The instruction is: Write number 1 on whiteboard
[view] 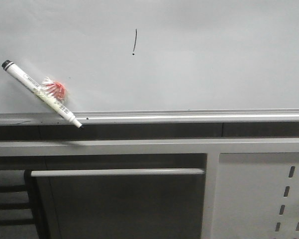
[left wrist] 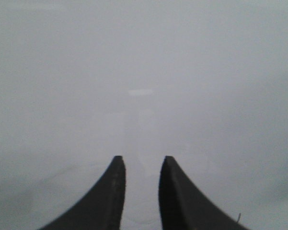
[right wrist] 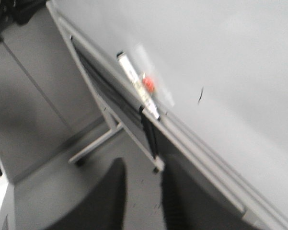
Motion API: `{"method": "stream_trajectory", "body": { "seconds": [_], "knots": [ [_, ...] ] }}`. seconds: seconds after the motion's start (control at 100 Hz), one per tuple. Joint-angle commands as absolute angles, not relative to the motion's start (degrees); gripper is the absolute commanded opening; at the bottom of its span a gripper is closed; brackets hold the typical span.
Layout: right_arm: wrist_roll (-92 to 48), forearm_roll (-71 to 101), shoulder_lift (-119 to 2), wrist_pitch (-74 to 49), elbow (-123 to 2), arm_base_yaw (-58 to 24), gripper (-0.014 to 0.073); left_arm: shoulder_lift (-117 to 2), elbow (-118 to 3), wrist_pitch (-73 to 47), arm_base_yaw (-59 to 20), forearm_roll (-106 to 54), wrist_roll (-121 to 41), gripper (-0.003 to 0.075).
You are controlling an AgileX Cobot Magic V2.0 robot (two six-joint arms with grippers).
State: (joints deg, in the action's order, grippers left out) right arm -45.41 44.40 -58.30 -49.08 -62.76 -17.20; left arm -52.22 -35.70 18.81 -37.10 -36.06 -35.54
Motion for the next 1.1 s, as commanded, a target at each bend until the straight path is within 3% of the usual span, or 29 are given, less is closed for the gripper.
{"method": "stream_trajectory", "body": {
  "seconds": [0.0, 0.26, 0.46, 0.77, 1.09],
  "knots": [
    [-45.1, 46.6, -54.7, -43.6, -63.8, -16.9, -0.0073, -48.4, -37.6, 17.8, -36.9, -35.4, -37.7, -0.002],
    [-45.1, 46.6, -43.7, -33.2, -55.1, -16.9, -0.0066, -39.8, -37.0, 7.0, -36.9, -35.2, -38.5, -0.002],
    [-45.1, 46.6, -28.5, -21.8, -41.1, -16.9, -0.0066, -32.3, -30.7, 8.6, -36.9, -35.8, -38.5, -0.002],
    [-45.1, 49.6, -8.8, -17.5, -23.4, -16.9, -0.0066, -19.0, -19.6, 8.7, -36.9, -38.2, -38.5, -0.002],
    [-45.1, 50.7, -2.4, -19.1, -16.1, -16.9, -0.0066, -11.2, -13.2, 8.3, -36.9, -40.2, -38.5, -0.002]
  ]
}}
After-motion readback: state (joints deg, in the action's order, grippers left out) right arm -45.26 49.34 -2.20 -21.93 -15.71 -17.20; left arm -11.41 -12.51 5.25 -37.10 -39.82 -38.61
